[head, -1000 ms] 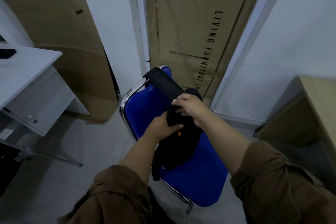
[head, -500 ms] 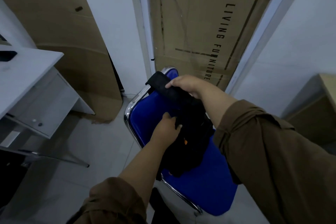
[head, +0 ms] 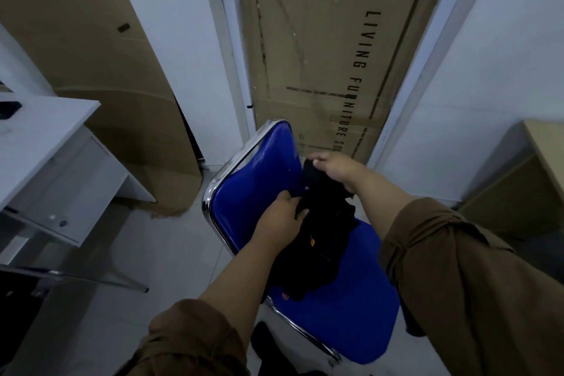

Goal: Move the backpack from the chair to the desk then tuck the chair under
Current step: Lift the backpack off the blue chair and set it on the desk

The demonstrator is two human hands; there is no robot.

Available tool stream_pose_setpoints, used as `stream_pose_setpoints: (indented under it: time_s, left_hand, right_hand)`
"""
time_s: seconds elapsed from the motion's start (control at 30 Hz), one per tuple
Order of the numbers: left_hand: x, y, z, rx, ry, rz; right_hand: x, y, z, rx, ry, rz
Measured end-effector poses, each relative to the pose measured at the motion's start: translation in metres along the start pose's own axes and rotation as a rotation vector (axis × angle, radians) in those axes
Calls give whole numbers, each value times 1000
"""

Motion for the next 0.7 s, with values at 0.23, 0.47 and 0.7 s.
stream_pose_setpoints:
  time_s: [0.23, 0.47, 0.7]
  left_hand:
    - [-29, 47, 1, 30, 173, 65]
    - [-37, 115, 14, 144, 263, 21]
    - [-56, 182, 15, 309, 215, 130]
  right_hand:
    - [-44, 10, 34, -226, 212, 243]
    - [-100, 35, 124, -335, 352, 149]
    - [-134, 79, 187, -309, 549, 198]
Point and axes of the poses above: each hand's wrist, its own z-axis away from the middle knuckle, its own x-axis out of the palm, y = z × x, the point moved 5 cm from there along -z, towards the middle knuckle, and after that the axes turned 8 degrees about y, right-handed, at the moved point
